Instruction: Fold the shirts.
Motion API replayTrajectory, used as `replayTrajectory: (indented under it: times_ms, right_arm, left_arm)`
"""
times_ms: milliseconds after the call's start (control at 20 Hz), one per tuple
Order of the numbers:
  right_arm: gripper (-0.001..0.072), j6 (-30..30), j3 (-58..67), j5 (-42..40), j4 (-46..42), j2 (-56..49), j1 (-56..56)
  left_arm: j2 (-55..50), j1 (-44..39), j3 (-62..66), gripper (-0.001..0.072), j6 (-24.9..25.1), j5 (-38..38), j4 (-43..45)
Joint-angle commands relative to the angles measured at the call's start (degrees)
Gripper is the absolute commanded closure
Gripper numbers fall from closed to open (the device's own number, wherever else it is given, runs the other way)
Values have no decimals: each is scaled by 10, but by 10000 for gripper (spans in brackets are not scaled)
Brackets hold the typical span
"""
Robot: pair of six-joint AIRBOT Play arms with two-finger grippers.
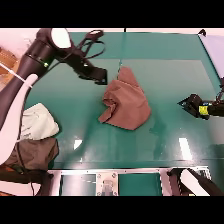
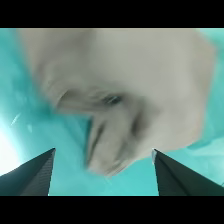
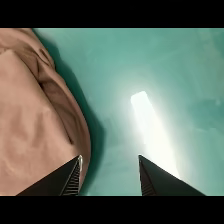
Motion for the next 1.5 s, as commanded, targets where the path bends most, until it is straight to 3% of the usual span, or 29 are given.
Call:
replayTrajectory:
  times_ms: [0,100,200,350,450,600,650,750,800,900,950,1000,1050,1250,1450]
  right_arm:
    - [280,-49,0,-6,52,-50,8]
    - [281,-90,0,-42,98,-97,25]
    - [282,-103,0,-76,100,-140,49]
    - [281,-108,2,-80,100,-191,80]
    - [281,-108,0,-73,100,-216,118]
    - [281,-108,-1,-74,100,-235,188]
    - [281,-108,-1,-73,99,-236,206]
    - [281,-103,-1,-83,100,-236,234]
    - [283,-103,-1,-92,102,-238,244]
    - [353,-101,-1,-101,107,-242,259]
    - [467,-102,-1,-101,108,-243,261]
    - [629,-102,-1,-102,108,-243,261]
    - [696,-108,-1,-104,108,-243,259]
    - [698,-117,25,-91,107,-222,241]
    - [698,-117,127,-19,106,-110,185]
  left_arm:
    - [-4,65,-57,-13,-21,-11,-26]
    - [-7,69,-140,-13,-12,37,-88]
    - [-8,55,-226,-13,56,93,-165]
    - [-26,13,-297,-13,113,112,-173]
    - [-45,-15,-312,-13,126,113,-173]
    - [-60,-32,-312,-7,136,180,-176]
    - [-60,-29,-310,138,135,193,-178]
    - [-60,-28,-310,658,139,182,-173]
    - [-60,-28,-309,690,144,175,-173]
    - [-56,-28,-304,691,144,172,-173]
    - [-54,-27,-295,692,144,168,-167]
    - [-54,-27,-282,692,143,159,-154]
    - [-54,-27,-264,692,137,148,-130]
    - [-54,-13,-158,693,104,80,-76]
    - [1,31,-25,693,82,27,-79]
